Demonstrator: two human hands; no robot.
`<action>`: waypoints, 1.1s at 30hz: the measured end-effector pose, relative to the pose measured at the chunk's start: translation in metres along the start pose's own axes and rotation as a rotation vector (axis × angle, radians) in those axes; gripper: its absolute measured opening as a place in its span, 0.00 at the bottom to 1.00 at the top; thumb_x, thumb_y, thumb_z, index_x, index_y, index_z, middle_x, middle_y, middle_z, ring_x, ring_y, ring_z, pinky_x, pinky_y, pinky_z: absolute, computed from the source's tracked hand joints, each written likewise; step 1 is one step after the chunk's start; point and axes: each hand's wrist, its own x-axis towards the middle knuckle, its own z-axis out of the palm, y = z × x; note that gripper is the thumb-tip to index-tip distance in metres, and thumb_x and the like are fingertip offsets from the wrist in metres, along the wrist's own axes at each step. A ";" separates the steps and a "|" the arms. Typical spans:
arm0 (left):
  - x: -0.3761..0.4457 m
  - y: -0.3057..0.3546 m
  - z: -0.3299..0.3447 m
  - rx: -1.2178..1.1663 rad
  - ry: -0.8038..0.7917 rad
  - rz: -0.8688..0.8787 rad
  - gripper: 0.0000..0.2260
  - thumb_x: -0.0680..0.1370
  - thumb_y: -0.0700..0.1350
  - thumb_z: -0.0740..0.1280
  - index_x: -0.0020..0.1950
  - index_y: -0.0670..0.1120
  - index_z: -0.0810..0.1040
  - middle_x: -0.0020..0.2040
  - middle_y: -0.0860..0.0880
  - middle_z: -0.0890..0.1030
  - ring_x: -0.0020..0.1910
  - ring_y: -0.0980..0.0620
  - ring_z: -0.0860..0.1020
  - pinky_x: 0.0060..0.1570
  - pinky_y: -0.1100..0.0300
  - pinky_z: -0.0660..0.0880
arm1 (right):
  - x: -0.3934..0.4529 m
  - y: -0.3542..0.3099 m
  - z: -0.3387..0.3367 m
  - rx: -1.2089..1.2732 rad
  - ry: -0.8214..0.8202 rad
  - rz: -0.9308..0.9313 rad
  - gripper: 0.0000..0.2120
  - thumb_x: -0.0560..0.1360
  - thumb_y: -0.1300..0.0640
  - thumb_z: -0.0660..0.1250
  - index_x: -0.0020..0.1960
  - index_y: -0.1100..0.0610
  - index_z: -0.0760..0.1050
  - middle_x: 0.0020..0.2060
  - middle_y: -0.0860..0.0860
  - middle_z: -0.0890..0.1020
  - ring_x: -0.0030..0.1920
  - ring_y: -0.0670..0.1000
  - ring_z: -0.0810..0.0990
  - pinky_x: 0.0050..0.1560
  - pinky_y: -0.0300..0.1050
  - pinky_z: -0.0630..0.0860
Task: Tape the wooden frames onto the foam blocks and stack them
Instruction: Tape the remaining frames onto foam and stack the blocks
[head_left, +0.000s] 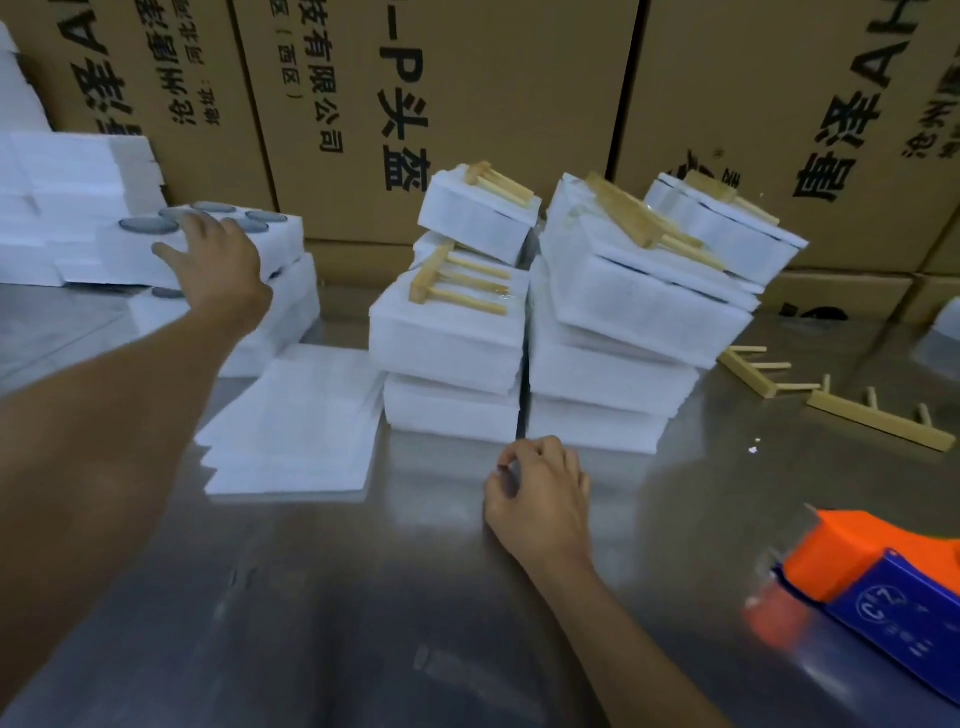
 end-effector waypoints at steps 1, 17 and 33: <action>-0.002 0.003 -0.004 -0.012 0.049 0.023 0.26 0.77 0.43 0.69 0.70 0.34 0.65 0.71 0.32 0.65 0.74 0.38 0.57 0.68 0.31 0.60 | 0.000 0.000 0.000 0.006 0.001 -0.004 0.05 0.75 0.51 0.61 0.49 0.48 0.74 0.51 0.46 0.71 0.57 0.50 0.68 0.62 0.45 0.64; -0.169 0.046 -0.128 -0.841 0.450 0.309 0.14 0.77 0.48 0.65 0.56 0.40 0.71 0.55 0.40 0.73 0.60 0.42 0.68 0.54 0.46 0.62 | -0.008 -0.029 -0.074 0.584 -0.392 0.092 0.13 0.76 0.41 0.67 0.49 0.51 0.80 0.45 0.45 0.83 0.48 0.45 0.80 0.41 0.28 0.73; -0.325 0.032 -0.203 -1.283 0.205 0.566 0.10 0.79 0.50 0.63 0.50 0.47 0.82 0.57 0.50 0.75 0.58 0.51 0.70 0.60 0.67 0.64 | -0.060 -0.038 -0.190 1.256 -0.005 0.210 0.37 0.70 0.58 0.74 0.74 0.40 0.63 0.57 0.47 0.83 0.48 0.48 0.86 0.42 0.44 0.83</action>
